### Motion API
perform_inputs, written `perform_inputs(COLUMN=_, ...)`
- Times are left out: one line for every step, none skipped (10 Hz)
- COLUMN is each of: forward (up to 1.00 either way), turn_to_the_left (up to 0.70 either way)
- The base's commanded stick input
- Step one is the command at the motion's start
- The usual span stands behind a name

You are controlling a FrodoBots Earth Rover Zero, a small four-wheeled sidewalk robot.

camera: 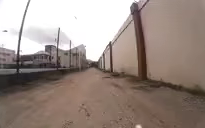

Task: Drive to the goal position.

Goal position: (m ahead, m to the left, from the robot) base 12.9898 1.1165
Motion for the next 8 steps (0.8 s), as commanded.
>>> perform_inputs(forward=0.30, turn_to_the_left=0.00)
perform_inputs(forward=0.30, turn_to_the_left=0.00)
perform_inputs(forward=0.30, turn_to_the_left=0.00)
perform_inputs(forward=0.30, turn_to_the_left=0.00)
perform_inputs(forward=0.30, turn_to_the_left=0.00)
perform_inputs(forward=0.30, turn_to_the_left=0.00)
perform_inputs(forward=0.30, turn_to_the_left=0.00)
perform_inputs(forward=0.30, turn_to_the_left=0.00)
